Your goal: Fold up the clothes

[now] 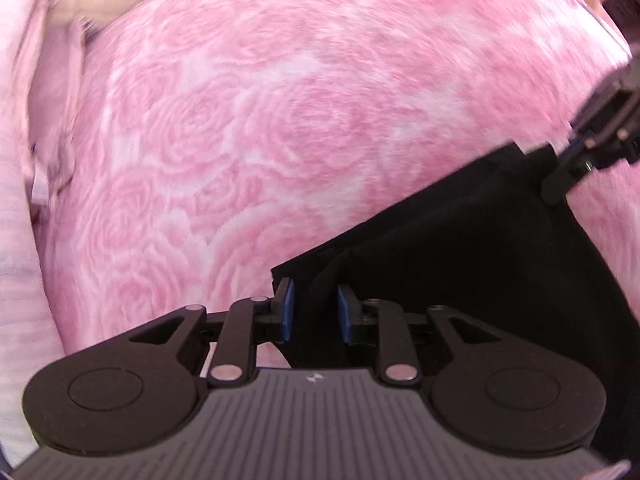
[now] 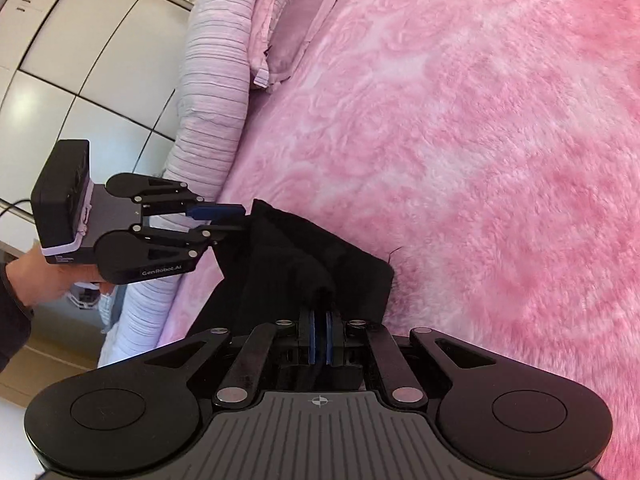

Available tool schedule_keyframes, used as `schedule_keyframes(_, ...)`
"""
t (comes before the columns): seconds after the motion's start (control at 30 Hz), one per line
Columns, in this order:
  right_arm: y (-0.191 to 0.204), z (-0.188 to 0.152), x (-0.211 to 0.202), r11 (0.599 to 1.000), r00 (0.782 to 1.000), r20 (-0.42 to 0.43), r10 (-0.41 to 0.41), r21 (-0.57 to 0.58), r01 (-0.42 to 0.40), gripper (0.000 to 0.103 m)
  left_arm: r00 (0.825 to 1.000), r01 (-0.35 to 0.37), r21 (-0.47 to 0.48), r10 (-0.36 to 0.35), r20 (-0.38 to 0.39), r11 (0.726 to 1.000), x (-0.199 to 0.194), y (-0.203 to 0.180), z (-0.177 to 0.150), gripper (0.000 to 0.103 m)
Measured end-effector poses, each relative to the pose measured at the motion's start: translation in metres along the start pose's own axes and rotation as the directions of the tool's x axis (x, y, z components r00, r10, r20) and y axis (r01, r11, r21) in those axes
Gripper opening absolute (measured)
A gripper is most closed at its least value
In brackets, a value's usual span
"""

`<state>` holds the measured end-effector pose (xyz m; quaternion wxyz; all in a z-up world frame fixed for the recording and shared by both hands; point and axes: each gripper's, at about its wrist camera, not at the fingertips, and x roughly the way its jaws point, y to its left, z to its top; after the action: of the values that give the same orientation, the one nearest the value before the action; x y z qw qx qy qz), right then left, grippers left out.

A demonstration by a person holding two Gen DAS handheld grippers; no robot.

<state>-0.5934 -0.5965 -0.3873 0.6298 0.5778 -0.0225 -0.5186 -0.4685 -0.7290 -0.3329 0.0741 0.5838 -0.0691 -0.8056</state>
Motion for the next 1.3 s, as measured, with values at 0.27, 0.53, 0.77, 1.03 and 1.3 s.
schedule_keyframes(0.27,0.045,-0.015,-0.053,0.975,0.982,0.121,-0.144,-0.152,0.162,0.025,0.996,-0.027,-0.127,0.037,0.078,0.992,-0.069,0.019,-0.033,0.030)
schedule_keyframes(0.53,0.086,-0.033,0.009,0.858,0.989,0.103,-0.105,-0.493,0.142,0.025,0.999,0.010,-0.140,-0.004,0.048,0.990,0.008,-0.004,-0.031,0.032)
schedule_keyframes(0.77,0.055,-0.014,0.012,0.885,0.977,0.126,-0.172,-0.416,0.210,0.023,0.993,-0.058,-0.209,0.079,0.091,0.976,-0.012,-0.006,-0.049,0.034)
schedule_keyframes(1.03,0.119,-0.103,-0.054,0.836,0.980,0.023,-0.197,-0.518,0.180,0.057,0.980,-0.182,-0.005,0.182,0.083,0.983,-0.122,-0.060,-0.158,0.054)
schedule_keyframes(1.3,0.199,-0.298,-0.033,0.276,0.972,-0.069,-0.226,-0.961,-0.004,0.060,0.970,-0.243,0.402,0.234,0.072,0.883,-0.126,-0.209,-0.282,0.061)
